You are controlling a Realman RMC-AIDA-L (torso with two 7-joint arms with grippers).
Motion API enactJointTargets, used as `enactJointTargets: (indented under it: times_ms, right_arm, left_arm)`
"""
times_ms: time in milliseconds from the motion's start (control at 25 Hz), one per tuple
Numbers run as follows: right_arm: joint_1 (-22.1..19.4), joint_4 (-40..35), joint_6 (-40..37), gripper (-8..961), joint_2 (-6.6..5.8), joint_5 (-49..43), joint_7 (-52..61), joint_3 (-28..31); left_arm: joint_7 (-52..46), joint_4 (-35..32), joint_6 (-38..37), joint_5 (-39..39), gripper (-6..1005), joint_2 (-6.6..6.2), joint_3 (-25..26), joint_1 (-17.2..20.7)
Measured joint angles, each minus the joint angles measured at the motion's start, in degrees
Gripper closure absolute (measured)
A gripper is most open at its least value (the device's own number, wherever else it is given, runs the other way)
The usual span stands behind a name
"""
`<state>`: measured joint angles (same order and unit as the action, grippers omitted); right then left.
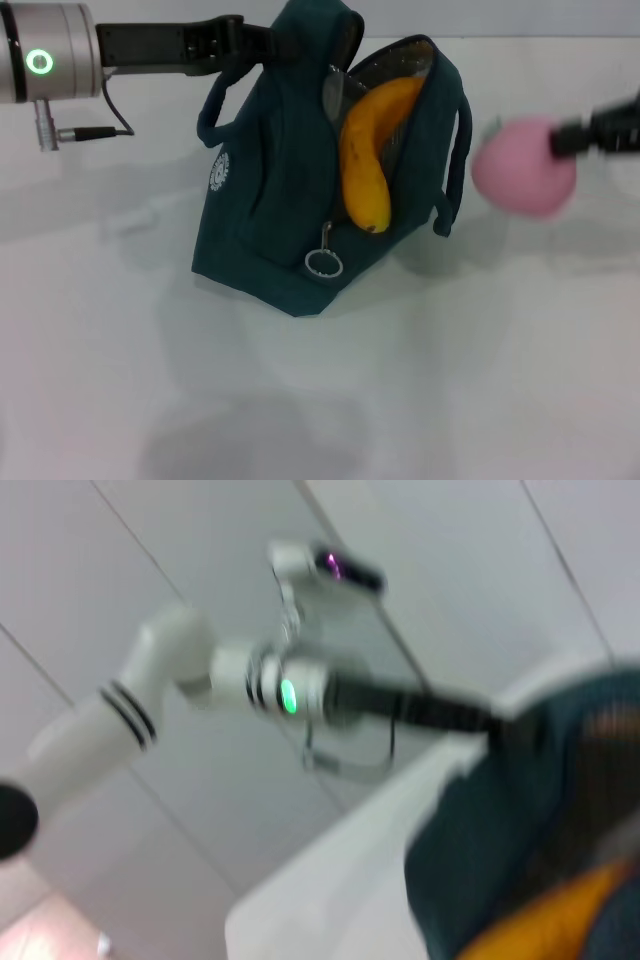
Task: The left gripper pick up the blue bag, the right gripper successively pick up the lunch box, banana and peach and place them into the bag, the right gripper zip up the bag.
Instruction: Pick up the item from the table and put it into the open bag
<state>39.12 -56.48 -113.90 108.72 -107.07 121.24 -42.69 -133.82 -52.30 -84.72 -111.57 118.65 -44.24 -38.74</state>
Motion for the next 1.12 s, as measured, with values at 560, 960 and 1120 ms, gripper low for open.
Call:
enactJointTargets:
  times_ms: [560,960,1120]
  right_arm:
    - [4.81,1.36,18.25,909,4.7,1.5,-12.52,-9.04]
    - [4.95,1.95,28.01,900,6.14,1.0,-17.59,-17.59]
    - [6.61,4.91,27.07,897,6.29,-0.23,-17.45,-19.58]
  left_arm:
    - [-2.86,-0.42,-1.07,1.67,950,-0.03,-0.97,-1.61]
    - [-3.05,-0.31,-1.34,1.78,950,-0.11,-0.93,-1.72]
    - [-3.84,-0.39,-2.02,1.82,950,0.03,-0.94,-1.71]
